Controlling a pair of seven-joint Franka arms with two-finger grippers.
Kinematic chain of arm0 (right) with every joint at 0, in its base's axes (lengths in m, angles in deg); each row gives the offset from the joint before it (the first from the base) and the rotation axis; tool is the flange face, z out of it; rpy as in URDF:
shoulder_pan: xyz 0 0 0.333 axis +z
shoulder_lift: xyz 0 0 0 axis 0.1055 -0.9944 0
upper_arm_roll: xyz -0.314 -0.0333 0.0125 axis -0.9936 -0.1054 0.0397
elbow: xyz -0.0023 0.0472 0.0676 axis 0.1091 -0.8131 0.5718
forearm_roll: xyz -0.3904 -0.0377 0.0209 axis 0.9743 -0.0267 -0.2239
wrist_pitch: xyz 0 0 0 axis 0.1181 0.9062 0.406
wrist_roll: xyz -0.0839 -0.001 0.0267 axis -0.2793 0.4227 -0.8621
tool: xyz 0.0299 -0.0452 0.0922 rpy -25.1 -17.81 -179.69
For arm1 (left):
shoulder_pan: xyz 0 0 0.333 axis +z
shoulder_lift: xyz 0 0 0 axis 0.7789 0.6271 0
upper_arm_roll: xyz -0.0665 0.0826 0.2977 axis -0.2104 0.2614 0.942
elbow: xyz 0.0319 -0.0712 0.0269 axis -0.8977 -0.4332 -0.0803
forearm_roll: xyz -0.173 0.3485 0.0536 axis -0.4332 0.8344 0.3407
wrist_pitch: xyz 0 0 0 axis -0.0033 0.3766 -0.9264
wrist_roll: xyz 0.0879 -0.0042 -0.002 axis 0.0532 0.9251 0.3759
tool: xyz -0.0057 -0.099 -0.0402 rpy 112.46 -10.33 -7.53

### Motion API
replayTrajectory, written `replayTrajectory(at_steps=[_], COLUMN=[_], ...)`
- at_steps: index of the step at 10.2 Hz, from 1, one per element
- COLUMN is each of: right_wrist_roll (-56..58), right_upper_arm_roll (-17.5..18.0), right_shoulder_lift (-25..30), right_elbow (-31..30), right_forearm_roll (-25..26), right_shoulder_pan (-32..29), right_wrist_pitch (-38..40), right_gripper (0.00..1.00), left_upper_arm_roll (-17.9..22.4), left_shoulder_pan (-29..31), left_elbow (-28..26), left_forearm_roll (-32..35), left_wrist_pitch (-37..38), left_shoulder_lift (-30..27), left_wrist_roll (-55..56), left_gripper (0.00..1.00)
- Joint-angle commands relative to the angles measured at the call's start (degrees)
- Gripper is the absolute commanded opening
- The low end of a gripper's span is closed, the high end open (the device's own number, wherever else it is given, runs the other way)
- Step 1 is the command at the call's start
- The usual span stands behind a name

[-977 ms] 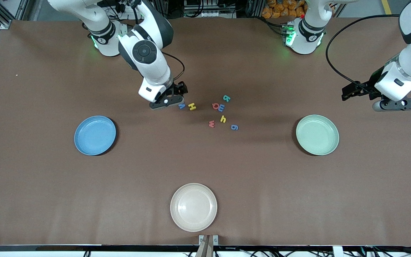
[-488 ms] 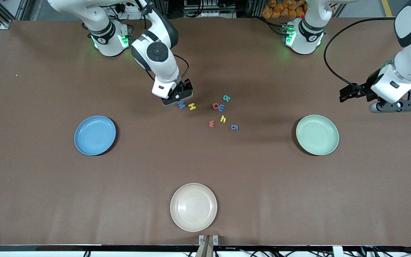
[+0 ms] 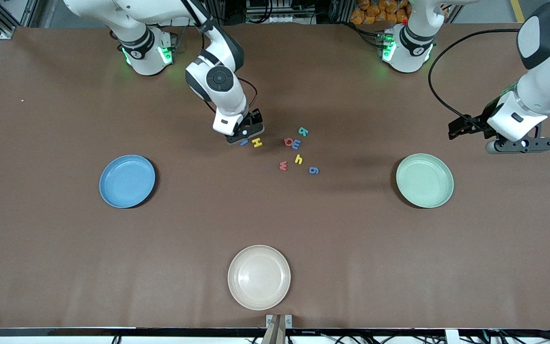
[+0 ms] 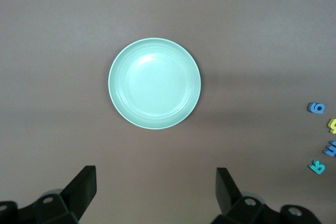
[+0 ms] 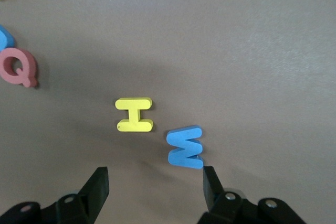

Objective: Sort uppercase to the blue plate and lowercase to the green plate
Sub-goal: 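Lower the right gripper and grasp the blue foam W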

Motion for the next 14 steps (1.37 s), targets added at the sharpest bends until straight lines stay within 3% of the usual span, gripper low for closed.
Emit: replayTrajectory(at_steps=[1, 9, 14], right_wrist_roll=[-0.28, 0.33, 0.42], right_upper_arm_roll=[-0.12, -0.29, -0.91], right_shoulder_lift=[-0.38, -1.86, -3.45], right_elbow=[-1.37, -1.37, -1.46], right_forearm_roll=[0.63, 3.96, 5.80], right_shoulder_pan=[0.15, -0.74, -0.74], right_wrist_pitch=[-1.12, -3.48, -5.34], right_gripper=[0.77, 0.72, 0.60], left_upper_arm_roll=[-0.01, -1.67, -2.21], left_shoulder_pan=[-0.11, -0.99, -1.60], left_elbow=[-0.56, -0.56, -0.38], left_forearm_roll=[-1.66, -4.47, -4.47], left_wrist_pitch=[-2.47, -5.21, -6.79], left_shoulder_lift=[0.15, 1.65, 2.53], left_wrist_roll=[-0.78, 0.27, 0.45], left_gripper=[1.00, 1.00, 1.00])
